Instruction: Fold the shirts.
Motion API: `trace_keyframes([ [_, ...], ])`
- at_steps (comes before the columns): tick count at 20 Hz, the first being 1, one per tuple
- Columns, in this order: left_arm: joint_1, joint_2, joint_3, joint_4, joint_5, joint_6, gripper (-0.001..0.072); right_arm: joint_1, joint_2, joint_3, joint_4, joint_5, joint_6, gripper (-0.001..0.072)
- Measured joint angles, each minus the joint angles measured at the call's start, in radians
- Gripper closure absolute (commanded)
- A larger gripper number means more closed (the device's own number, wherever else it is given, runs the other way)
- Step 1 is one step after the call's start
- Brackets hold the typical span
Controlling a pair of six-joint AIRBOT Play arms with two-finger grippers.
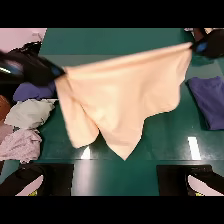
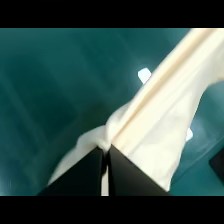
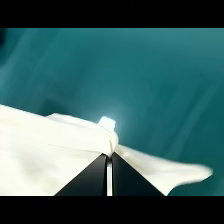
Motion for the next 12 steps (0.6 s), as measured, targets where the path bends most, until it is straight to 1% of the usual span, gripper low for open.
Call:
trace_keyframes([
  [3, -0.029, -0.021, -0.280, 0.000, 0.045, 0.020, 0.0678, 0.060, -0.031, -0.198, -0.047, -0.012, 0.003, 0.0697],
  [6, -0.105, -0.029, -0.523, -0.016, 0.107, 0.040, 0.0677, 0.095, -0.042, -0.366, -0.059, -0.046, 0.004, 0.0696],
  [7, -0.127, -0.031, -0.578, -0.024, 0.123, 0.043, 0.0656, 0.101, -0.045, -0.411, -0.059, -0.060, 0.004, 0.0696],
  [8, -0.145, -0.031, -0.618, -0.032, 0.141, 0.047, 0.0406, 0.104, -0.046, -0.444, -0.056, -0.068, 0.005, 0.0696],
  [9, -0.162, -0.032, -0.650, -0.042, 0.151, 0.048, 0.0172, 0.108, -0.047, -0.472, -0.055, -0.082, 0.005, 0.0697],
  [12, -0.184, -0.034, -0.675, -0.068, 0.178, 0.049, 0.0167, 0.114, -0.049, -0.517, -0.045, -0.103, 0.006, 0.0696],
])
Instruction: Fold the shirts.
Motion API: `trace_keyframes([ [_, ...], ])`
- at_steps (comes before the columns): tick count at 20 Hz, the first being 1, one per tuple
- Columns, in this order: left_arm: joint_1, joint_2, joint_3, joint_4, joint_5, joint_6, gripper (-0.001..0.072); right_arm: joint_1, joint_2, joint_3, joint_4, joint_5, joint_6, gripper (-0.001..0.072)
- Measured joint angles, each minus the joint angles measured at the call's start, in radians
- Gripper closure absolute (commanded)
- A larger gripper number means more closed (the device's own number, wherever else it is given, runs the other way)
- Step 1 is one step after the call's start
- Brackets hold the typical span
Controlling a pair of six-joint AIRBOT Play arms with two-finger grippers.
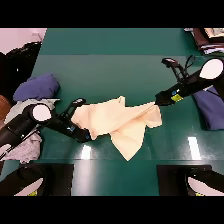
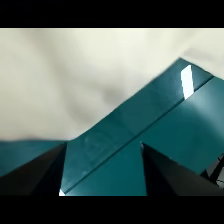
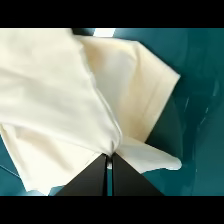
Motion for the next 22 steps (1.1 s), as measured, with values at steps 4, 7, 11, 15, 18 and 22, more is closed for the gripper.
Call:
trace_keyframes([
  [4, 0.007, 0.000, 0.132, 0.040, -0.021, 0.000, 0.0166, 0.002, 0.000, -0.019, 0.008, -0.014, 0.000, 0.0696],
  [7, 0.112, 0.000, 0.275, 0.105, -0.023, 0.000, 0.0168, 0.002, 0.000, -0.024, 0.009, -0.018, 0.000, 0.0696],
  [11, 0.311, -0.043, 0.350, 0.144, -0.011, -0.001, 0.0167, 0.002, 0.000, -0.026, 0.010, -0.023, 0.000, 0.0696],
  [15, 0.402, -0.200, 0.360, 0.142, -0.015, 0.016, 0.0167, 0.002, 0.000, -0.026, 0.010, -0.028, 0.000, 0.0696],
  [18, 0.423, -0.341, 0.363, 0.082, -0.017, 0.063, 0.0167, 0.002, 0.000, -0.026, 0.010, -0.028, 0.000, 0.0696],
  [22, 0.409, -0.458, 0.364, 0.027, -0.005, 0.107, 0.0168, 0.002, 0.000, -0.026, 0.011, -0.027, 0.000, 0.0696],
])
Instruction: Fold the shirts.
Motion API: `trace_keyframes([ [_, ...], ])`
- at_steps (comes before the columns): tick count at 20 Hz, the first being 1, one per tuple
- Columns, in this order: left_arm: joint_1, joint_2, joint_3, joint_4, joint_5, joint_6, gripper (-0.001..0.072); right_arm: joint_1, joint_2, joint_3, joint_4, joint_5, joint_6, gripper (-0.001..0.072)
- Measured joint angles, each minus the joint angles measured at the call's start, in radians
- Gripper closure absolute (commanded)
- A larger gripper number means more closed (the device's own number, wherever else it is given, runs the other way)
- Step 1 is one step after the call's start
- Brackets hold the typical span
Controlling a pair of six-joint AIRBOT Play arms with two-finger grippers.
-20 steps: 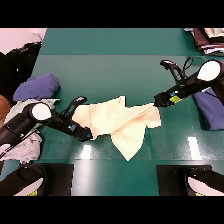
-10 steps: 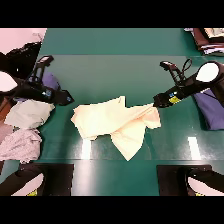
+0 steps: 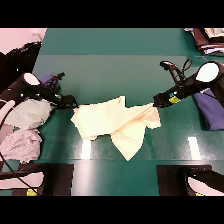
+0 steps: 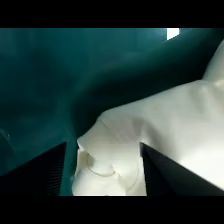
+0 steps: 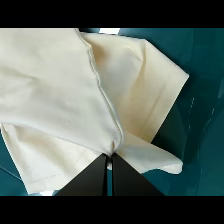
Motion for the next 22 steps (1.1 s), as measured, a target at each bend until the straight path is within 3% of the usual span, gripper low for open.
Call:
trace_keyframes([
  [2, -0.022, -0.027, 0.000, -0.015, 0.024, 0.013, 0.0169, 0.000, 0.000, 0.000, 0.000, 0.001, 0.000, 0.0696],
  [3, -0.031, -0.036, 0.000, -0.018, 0.040, 0.016, 0.0205, 0.000, 0.000, 0.000, 0.000, 0.002, 0.000, 0.0696],
  [5, -0.039, -0.047, 0.001, -0.022, 0.061, 0.014, 0.0673, 0.000, 0.000, 0.000, 0.000, 0.003, 0.000, 0.0696],
  [13, -0.037, 0.005, 0.114, 0.015, 0.015, -0.022, 0.0678, -0.032, 0.000, 0.103, -0.006, 0.017, -0.001, 0.0696],
  [22, -0.036, 0.441, 0.577, 0.163, 0.009, -0.055, 0.0678, -0.169, 0.002, 0.721, -0.008, 0.124, -0.001, 0.0696],
])
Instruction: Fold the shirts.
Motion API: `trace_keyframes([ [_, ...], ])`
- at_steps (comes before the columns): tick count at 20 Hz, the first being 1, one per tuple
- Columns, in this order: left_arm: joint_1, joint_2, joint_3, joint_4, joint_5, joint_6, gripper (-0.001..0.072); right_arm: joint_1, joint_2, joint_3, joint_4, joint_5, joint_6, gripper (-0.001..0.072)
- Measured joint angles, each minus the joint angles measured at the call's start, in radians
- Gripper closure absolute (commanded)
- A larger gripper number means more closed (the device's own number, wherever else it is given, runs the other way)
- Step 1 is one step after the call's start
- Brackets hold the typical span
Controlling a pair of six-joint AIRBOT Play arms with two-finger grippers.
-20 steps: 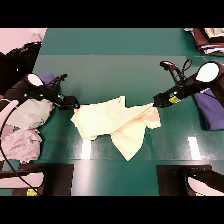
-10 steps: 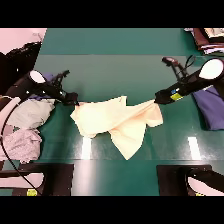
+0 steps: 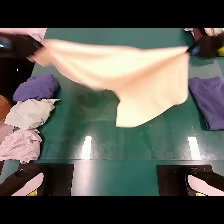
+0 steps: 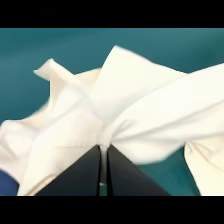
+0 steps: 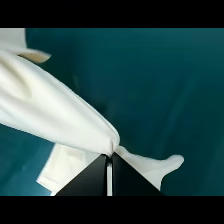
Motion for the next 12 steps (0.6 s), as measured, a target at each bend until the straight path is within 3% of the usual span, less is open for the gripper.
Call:
trace_keyframes([
  [3, 0.000, 0.113, 0.136, 0.008, 0.011, -0.002, 0.0678, -0.022, 0.054, 0.108, 0.003, -0.021, -0.005, 0.0696],
  [7, 0.000, 0.180, 0.286, 0.016, 0.005, -0.034, 0.0679, -0.032, 0.196, 0.061, -0.009, -0.127, -0.030, 0.0697],
  [12, -0.001, 0.197, 0.348, 0.012, -0.050, -0.090, 0.0679, -0.035, 0.256, 0.130, -0.130, -0.148, -0.027, 0.0697],
])
